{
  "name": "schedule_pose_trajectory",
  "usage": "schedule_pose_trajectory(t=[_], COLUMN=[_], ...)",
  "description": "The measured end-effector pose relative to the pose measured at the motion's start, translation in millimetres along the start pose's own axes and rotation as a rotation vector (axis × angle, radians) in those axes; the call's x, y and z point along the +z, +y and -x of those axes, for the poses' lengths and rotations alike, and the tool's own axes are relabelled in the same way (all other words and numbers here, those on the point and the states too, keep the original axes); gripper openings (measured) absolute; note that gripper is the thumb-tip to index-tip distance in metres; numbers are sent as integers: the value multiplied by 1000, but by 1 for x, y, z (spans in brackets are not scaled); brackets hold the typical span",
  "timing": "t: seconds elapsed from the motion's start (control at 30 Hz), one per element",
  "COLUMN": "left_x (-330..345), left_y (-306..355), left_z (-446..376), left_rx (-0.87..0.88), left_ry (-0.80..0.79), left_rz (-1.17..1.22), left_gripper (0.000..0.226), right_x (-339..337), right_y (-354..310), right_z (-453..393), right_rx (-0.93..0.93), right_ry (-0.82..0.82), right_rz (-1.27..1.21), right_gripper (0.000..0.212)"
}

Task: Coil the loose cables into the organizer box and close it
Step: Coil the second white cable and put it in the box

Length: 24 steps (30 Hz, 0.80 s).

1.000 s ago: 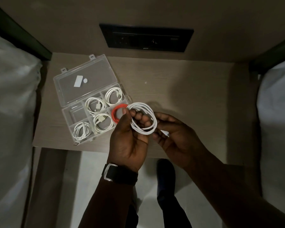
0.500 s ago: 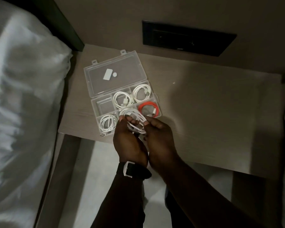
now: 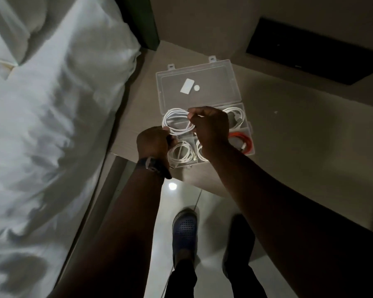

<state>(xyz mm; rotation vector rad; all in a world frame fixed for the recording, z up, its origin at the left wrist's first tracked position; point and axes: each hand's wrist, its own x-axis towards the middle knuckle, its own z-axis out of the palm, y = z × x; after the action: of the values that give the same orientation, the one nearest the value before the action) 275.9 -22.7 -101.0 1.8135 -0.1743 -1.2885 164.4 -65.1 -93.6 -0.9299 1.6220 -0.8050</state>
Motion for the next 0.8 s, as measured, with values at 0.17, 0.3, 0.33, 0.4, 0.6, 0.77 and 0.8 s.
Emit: schedule_pose_trajectory(t=[0.17,0.3,0.33,0.4,0.6,0.77,0.8], left_x=[3,0,0,-1,0,1,2], left_y=[-15,-18,-17,-15,-17,-22,-22], left_z=[-10,-14,-16,-18,-22,-24,-25], left_rx=[164,295,337,430,358,413,425], left_ry=[154,176,189,232,189,199,205], left_rz=[-183,-415,-484,-634,-605,-602,-602], left_gripper=[13,30,26,21,44,35,35], right_x=[11,10,10,11,12,6,6], right_y=[5,10,12,15,22,17,16], right_z=[-12,-13,-13,-13,-14,-11,-10], right_rx=[-208,-401,-462,-539,-658,-697,-706], right_ry=[9,-15,-24,-32,-113,-124,-145], right_rz=[349,528,575,629,857,853,882], right_gripper=[13,14,12,7,17,12,9])
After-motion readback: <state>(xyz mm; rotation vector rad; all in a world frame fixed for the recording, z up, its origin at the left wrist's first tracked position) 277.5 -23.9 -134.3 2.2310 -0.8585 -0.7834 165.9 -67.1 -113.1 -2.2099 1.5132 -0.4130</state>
